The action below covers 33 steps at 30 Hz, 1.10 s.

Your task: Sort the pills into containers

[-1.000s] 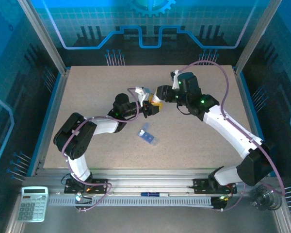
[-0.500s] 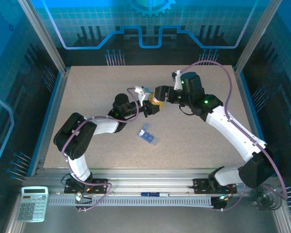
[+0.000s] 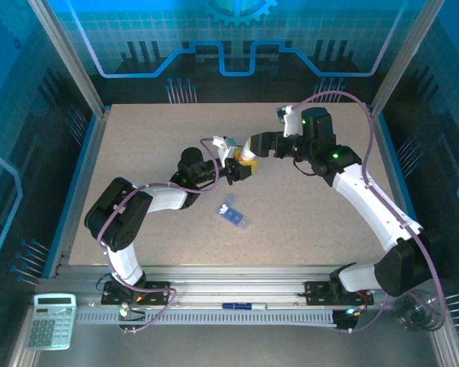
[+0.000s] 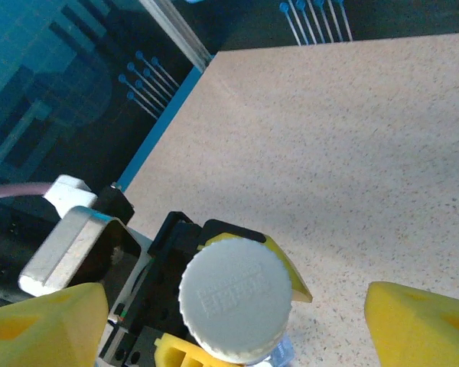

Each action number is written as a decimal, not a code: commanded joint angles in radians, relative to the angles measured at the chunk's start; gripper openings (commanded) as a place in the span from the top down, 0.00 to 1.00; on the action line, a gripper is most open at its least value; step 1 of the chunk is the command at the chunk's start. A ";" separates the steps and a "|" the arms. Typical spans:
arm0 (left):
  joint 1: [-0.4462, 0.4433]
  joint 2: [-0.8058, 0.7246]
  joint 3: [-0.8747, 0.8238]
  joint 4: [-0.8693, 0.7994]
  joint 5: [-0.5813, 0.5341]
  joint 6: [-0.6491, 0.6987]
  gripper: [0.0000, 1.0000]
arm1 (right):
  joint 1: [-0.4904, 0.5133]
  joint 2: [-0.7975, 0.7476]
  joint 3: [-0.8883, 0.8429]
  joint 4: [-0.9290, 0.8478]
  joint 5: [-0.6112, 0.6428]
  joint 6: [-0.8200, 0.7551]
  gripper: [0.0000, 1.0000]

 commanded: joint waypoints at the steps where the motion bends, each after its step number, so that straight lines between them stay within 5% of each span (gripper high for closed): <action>1: -0.006 -0.030 0.014 0.040 0.005 0.016 1.00 | -0.005 0.025 0.047 -0.014 -0.075 -0.037 0.14; 19: -0.006 -0.041 0.010 0.038 0.007 0.015 1.00 | 0.009 0.089 0.078 -0.037 -0.078 -0.037 0.34; 26: -0.006 -0.037 0.009 0.044 0.006 0.012 1.00 | 0.018 0.095 0.077 -0.051 -0.060 -0.033 0.52; 33: -0.006 -0.034 0.009 0.047 0.006 0.010 1.00 | 0.086 0.077 0.019 -0.051 0.106 0.093 0.58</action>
